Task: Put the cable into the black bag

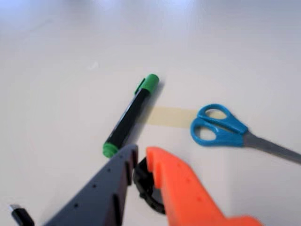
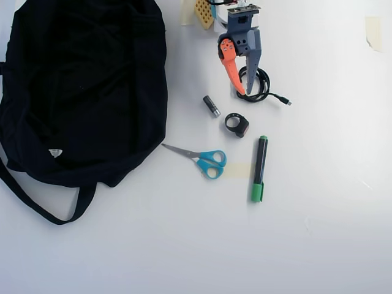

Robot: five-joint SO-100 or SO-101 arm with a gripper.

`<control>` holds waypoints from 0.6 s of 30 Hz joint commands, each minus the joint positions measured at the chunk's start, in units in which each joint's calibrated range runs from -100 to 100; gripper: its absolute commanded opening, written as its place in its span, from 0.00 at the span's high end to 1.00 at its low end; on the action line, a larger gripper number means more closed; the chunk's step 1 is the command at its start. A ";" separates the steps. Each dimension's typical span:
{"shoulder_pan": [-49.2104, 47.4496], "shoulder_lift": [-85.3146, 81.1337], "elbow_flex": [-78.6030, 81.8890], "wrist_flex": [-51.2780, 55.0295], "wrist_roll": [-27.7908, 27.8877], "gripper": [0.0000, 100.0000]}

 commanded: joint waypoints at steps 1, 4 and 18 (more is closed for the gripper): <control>0.37 6.21 -5.57 -3.40 -0.01 0.98; 0.44 11.44 -10.87 -3.74 -0.01 0.98; 2.84 31.03 -35.49 -3.74 0.15 0.98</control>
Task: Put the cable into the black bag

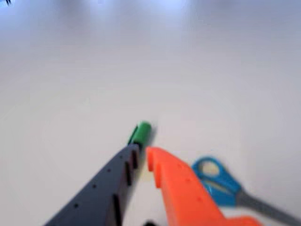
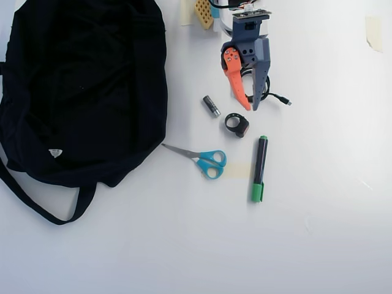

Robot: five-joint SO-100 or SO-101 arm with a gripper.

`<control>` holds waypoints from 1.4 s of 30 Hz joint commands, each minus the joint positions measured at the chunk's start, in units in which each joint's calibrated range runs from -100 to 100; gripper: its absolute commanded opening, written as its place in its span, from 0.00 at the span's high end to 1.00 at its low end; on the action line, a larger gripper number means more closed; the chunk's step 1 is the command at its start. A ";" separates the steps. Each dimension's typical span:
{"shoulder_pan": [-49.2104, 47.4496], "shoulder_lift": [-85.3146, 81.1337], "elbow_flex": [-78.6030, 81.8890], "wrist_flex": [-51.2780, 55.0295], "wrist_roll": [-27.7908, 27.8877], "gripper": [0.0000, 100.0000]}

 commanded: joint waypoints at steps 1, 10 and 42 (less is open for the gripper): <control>1.52 3.96 -8.18 -1.08 0.25 0.98; 3.62 16.41 -24.98 -1.08 0.41 0.98; 5.04 31.84 -47.08 -0.82 0.51 0.98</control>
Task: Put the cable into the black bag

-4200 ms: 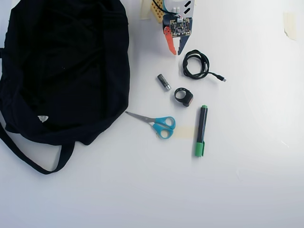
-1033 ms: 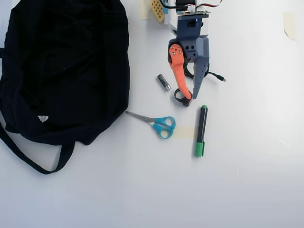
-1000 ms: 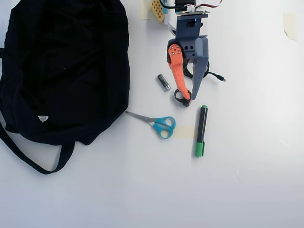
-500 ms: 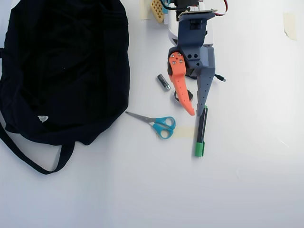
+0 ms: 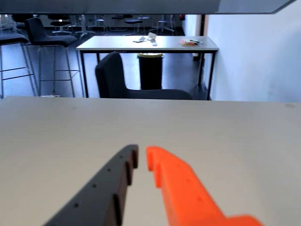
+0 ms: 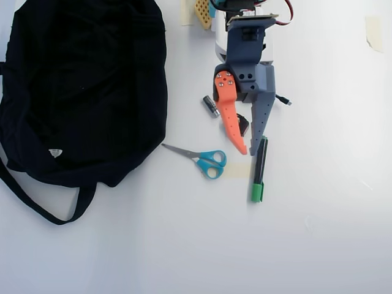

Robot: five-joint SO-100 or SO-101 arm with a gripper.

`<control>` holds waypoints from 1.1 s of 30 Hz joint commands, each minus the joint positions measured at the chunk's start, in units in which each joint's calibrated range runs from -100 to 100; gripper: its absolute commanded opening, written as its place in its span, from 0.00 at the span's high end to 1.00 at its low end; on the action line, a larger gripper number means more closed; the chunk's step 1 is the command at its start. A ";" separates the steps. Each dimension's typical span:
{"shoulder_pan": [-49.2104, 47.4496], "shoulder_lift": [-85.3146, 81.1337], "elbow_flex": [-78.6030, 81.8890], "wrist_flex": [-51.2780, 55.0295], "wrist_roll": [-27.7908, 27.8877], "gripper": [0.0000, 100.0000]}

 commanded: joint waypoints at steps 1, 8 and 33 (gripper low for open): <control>0.48 -0.29 -3.05 -0.91 0.27 0.98; 0.56 -0.37 -3.05 -0.99 0.27 0.98; 0.26 -1.53 -17.79 42.94 -0.31 0.98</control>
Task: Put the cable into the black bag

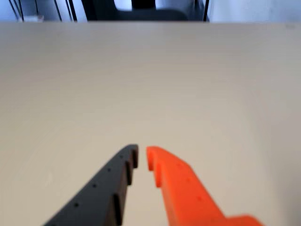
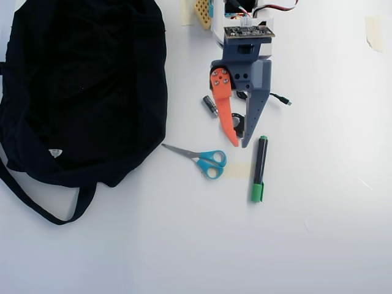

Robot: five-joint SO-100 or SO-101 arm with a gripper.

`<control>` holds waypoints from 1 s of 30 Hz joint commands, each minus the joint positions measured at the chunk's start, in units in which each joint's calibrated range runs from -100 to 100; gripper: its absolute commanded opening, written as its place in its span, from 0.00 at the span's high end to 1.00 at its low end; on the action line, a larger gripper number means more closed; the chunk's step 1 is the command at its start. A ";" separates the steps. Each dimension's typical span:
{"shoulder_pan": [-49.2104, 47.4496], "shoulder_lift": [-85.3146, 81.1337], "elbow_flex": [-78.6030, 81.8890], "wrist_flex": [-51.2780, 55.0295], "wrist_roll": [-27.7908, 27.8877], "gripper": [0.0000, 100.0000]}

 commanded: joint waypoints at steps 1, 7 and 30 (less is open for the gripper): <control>-0.40 -1.53 -6.70 14.26 -0.21 0.98; -1.00 -1.53 -8.50 24.60 -0.26 0.98; -3.77 -1.53 -8.50 53.80 0.31 0.98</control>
